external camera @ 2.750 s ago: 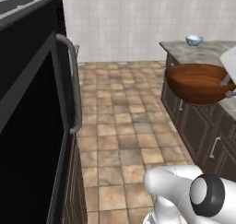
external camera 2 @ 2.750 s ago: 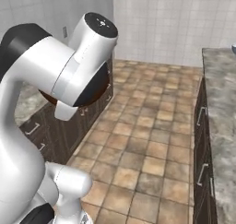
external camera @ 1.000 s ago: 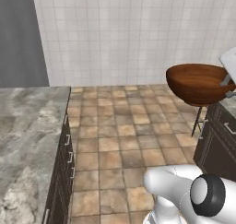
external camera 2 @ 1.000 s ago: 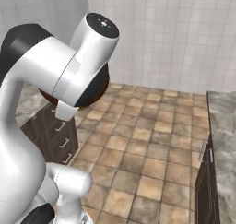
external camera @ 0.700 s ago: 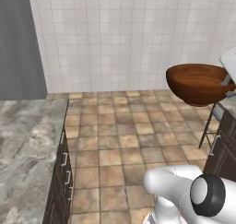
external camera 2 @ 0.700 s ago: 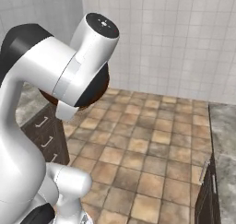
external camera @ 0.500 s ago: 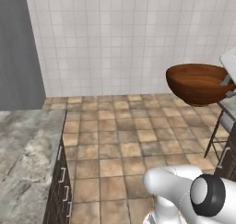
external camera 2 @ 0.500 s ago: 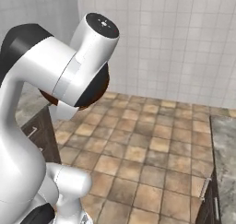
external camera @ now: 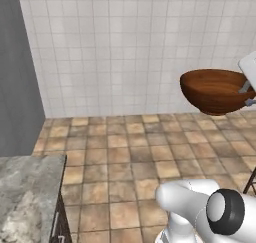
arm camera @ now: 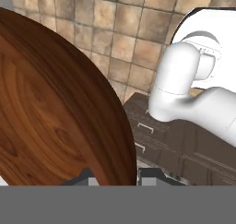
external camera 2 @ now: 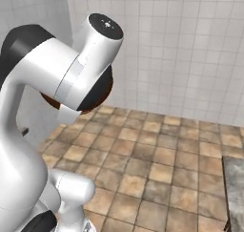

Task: Pick up the bowls from the cabinet and place each bowl in front of a stool on the dining counter.

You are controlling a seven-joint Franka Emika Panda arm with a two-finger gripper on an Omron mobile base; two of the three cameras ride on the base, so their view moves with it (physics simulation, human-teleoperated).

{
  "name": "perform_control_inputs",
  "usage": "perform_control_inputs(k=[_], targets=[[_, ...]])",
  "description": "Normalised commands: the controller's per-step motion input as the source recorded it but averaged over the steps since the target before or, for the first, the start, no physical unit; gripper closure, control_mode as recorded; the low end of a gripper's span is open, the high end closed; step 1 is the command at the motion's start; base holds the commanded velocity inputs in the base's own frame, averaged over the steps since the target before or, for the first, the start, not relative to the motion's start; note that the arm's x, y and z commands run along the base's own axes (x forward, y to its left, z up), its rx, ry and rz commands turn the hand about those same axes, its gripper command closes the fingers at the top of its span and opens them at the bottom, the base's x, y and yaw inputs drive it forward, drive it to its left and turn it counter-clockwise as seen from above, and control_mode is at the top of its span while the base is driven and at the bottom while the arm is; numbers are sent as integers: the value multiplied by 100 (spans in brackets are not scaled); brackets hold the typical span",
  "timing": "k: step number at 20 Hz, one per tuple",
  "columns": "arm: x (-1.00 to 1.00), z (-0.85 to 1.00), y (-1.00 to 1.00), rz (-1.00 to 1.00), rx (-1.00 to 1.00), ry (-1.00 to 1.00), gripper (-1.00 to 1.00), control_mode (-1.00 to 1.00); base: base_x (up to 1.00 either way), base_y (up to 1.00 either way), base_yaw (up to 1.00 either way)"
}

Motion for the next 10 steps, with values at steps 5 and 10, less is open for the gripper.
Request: perform_control_inputs(k=[5, 10], targets=[[0, 0, 0, 0, 0, 0, 100, 100, 100, 18, 0], [0, 0, 0, 0, 0, 0, 100, 100, 100, 17, 0]])
